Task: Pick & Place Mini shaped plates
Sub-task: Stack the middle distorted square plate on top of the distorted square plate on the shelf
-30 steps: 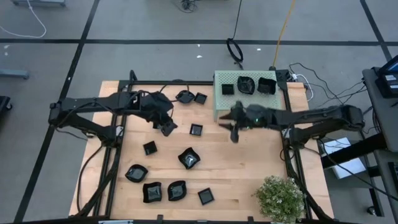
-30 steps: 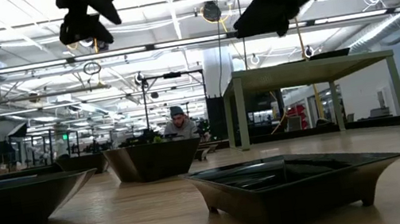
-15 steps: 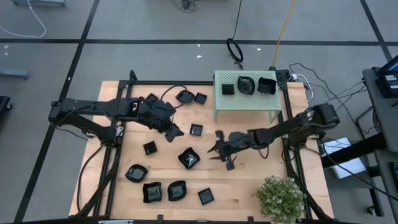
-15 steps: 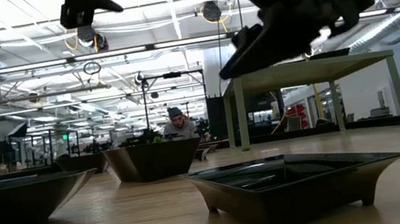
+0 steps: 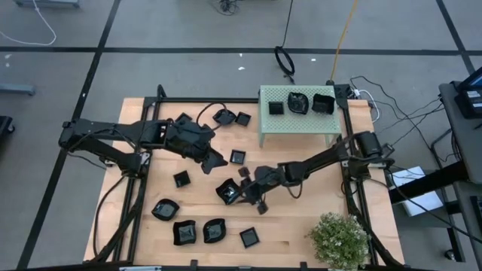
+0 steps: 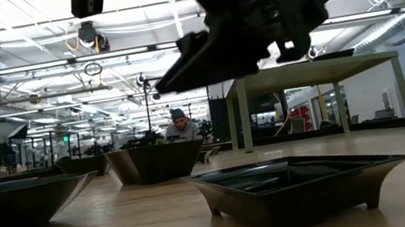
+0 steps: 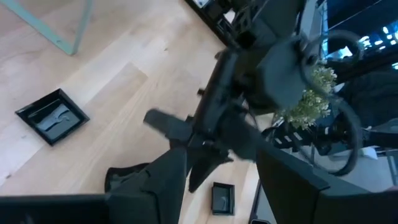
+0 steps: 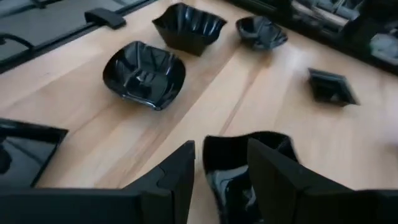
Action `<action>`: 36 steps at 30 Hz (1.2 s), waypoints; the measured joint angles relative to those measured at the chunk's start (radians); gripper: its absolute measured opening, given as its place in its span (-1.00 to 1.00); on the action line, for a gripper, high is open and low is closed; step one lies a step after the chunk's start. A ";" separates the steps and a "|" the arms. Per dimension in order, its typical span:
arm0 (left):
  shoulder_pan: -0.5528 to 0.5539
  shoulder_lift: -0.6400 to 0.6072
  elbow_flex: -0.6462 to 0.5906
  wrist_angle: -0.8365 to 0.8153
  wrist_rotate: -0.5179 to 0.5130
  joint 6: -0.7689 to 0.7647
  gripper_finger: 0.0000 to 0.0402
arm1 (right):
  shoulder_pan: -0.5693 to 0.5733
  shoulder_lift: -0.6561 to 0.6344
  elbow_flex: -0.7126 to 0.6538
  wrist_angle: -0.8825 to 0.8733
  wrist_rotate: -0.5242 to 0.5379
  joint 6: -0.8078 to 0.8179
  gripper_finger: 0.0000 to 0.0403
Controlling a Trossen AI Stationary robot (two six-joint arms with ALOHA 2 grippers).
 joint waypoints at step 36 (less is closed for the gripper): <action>0.009 0.000 0.000 0.003 -0.037 0.010 -0.01 | -0.001 0.015 0.075 -0.219 0.173 -0.085 -0.99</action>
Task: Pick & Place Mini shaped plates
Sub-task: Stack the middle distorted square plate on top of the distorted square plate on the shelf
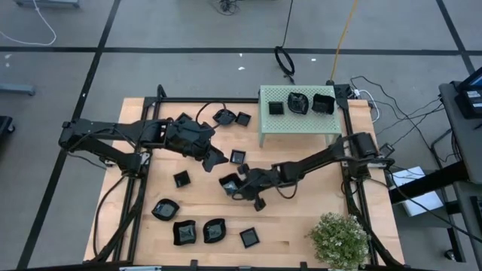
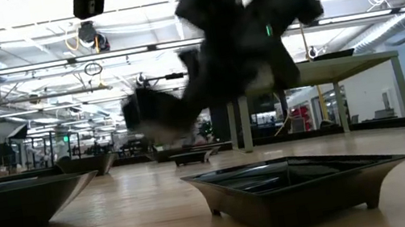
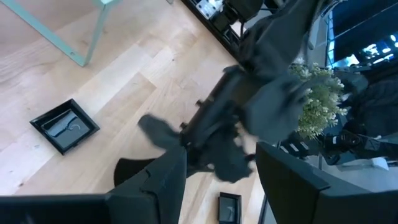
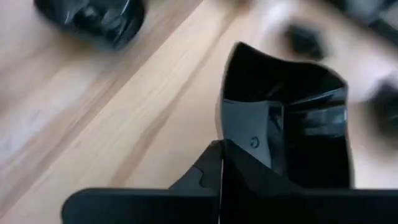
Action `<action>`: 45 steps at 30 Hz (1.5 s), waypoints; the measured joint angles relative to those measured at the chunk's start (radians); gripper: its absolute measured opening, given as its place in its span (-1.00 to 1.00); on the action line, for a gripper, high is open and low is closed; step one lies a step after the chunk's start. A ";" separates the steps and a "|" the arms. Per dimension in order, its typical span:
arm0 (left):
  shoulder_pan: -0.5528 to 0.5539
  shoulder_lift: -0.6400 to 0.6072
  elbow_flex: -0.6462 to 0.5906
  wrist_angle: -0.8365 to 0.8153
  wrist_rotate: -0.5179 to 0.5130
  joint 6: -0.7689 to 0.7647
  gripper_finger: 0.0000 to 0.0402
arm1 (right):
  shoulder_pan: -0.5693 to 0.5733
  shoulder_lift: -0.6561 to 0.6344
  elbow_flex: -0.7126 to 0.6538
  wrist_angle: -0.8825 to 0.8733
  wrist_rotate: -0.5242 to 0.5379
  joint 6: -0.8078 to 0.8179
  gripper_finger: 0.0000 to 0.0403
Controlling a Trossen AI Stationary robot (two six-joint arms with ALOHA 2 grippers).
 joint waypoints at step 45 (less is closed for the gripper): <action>0.091 0.000 0.000 0.000 -0.104 0.301 -0.01 | -0.910 -0.929 -0.057 -1.173 0.273 -0.245 -1.00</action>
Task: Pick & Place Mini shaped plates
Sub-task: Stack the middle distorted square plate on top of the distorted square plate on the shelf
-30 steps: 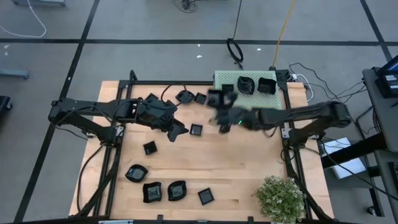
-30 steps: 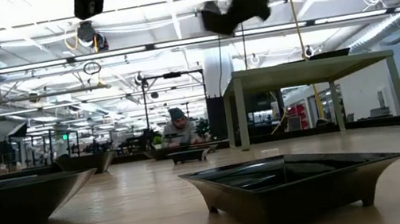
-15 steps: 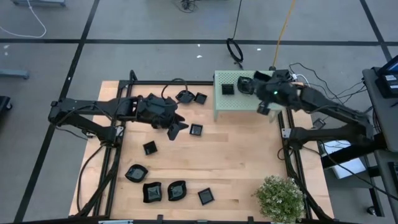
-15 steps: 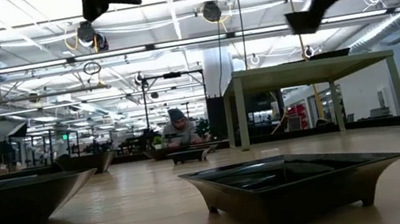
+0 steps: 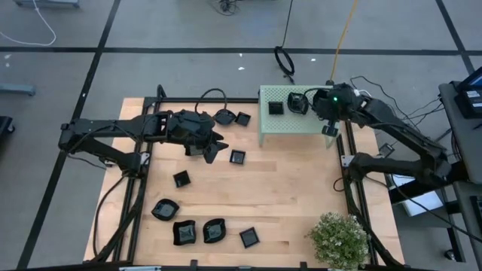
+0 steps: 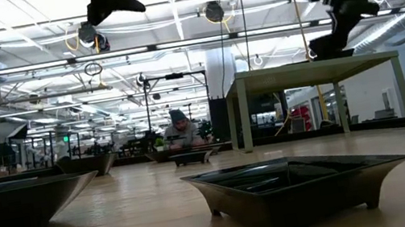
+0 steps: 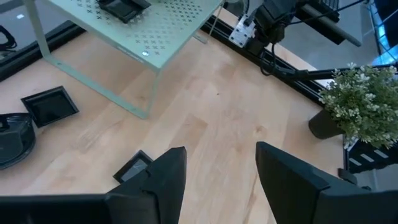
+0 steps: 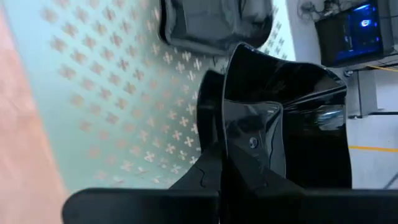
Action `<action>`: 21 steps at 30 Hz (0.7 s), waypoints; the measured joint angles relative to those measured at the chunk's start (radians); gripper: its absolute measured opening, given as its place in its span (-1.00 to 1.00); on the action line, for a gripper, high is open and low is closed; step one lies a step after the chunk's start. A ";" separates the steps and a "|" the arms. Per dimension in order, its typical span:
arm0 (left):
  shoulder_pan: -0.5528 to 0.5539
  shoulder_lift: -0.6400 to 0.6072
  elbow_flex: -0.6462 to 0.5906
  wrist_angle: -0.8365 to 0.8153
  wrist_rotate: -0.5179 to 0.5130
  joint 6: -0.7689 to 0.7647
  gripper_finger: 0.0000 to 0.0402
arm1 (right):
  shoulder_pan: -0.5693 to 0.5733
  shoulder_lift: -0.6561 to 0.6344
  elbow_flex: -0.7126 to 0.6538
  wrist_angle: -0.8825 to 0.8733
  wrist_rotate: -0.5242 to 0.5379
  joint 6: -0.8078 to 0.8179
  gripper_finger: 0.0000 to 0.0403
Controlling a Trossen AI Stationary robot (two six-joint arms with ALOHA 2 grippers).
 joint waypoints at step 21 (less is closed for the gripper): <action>-0.001 0.000 0.000 -0.001 0.000 0.003 -0.01 | -0.027 0.011 -0.035 0.103 -0.001 0.050 -0.55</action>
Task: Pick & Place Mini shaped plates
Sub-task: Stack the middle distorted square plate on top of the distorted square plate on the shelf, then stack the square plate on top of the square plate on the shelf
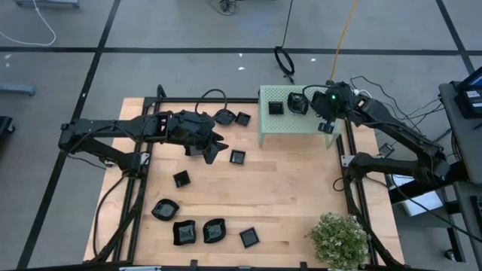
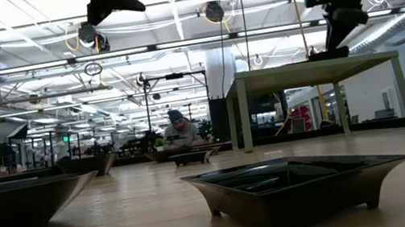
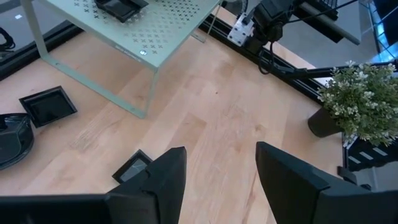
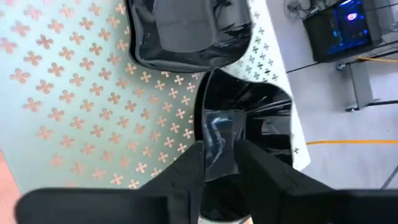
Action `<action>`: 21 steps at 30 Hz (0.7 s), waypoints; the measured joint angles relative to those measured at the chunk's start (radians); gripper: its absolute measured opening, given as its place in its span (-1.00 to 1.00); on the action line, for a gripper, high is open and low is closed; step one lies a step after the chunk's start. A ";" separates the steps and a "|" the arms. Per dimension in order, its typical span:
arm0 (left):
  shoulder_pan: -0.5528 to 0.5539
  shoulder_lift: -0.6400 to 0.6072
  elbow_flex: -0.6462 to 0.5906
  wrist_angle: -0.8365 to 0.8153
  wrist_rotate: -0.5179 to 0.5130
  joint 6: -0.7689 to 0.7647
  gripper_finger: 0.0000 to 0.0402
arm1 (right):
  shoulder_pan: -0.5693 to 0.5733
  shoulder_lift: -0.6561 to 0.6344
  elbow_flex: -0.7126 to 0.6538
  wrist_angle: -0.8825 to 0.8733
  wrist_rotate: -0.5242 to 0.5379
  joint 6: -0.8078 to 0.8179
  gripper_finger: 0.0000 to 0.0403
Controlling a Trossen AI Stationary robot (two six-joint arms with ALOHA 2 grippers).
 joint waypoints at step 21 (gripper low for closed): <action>-0.037 0.083 0.001 -0.318 0.014 0.077 -0.01 | 0.085 -0.195 0.000 0.369 -0.503 0.626 -0.55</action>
